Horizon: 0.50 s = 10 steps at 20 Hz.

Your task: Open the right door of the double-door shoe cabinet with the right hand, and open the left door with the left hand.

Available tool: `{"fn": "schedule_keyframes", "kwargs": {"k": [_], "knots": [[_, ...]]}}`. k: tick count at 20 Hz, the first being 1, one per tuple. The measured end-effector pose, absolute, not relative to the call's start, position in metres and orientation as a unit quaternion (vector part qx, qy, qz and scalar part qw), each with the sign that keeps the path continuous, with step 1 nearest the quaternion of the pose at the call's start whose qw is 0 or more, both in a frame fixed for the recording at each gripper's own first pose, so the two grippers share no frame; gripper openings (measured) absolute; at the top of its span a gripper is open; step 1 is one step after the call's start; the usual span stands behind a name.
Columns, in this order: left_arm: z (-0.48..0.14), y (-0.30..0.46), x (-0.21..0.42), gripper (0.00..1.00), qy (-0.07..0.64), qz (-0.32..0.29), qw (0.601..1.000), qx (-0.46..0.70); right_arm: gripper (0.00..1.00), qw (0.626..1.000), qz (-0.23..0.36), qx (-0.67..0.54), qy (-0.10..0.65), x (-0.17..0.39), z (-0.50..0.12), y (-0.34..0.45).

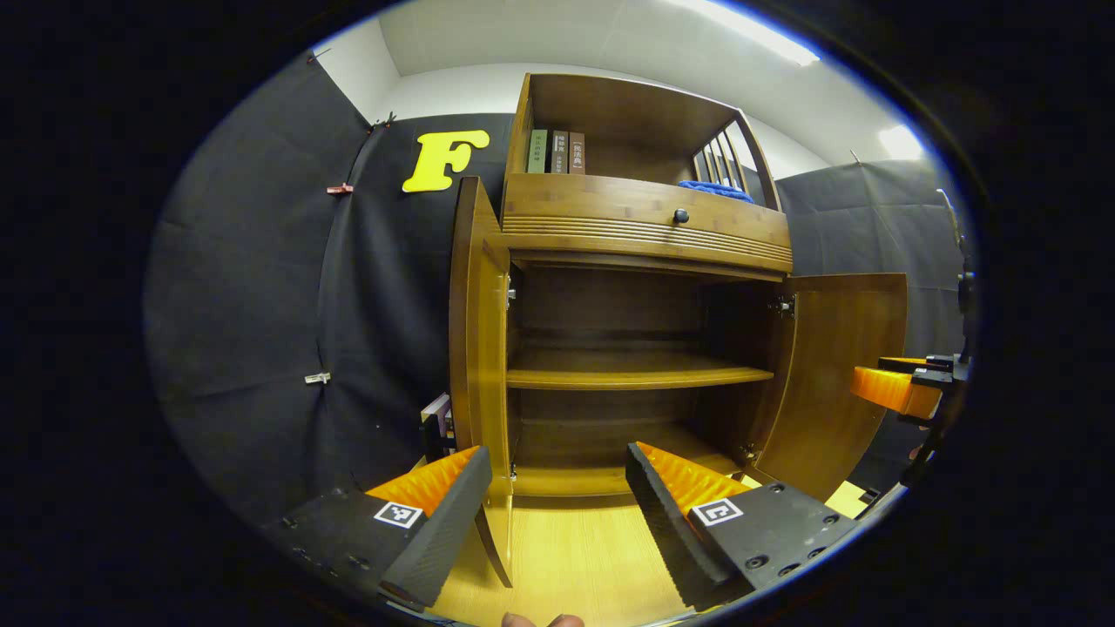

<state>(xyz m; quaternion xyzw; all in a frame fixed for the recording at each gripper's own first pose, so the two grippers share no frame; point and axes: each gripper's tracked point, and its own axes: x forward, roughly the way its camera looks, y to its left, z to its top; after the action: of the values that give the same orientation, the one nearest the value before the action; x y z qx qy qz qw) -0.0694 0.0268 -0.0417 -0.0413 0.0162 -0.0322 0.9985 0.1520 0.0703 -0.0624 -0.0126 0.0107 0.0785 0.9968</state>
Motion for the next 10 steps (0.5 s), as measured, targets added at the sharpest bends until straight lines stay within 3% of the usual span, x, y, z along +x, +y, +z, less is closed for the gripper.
{"fn": "schedule_keyframes", "kwargs": {"k": [10], "knots": [[-0.0391, 0.0256, -0.0766, 0.96, 0.012, -0.025, 0.999, -0.04, 0.98, 0.997, 0.078, -0.01, 0.009, 0.151, -0.0621, 0.0682]]}}
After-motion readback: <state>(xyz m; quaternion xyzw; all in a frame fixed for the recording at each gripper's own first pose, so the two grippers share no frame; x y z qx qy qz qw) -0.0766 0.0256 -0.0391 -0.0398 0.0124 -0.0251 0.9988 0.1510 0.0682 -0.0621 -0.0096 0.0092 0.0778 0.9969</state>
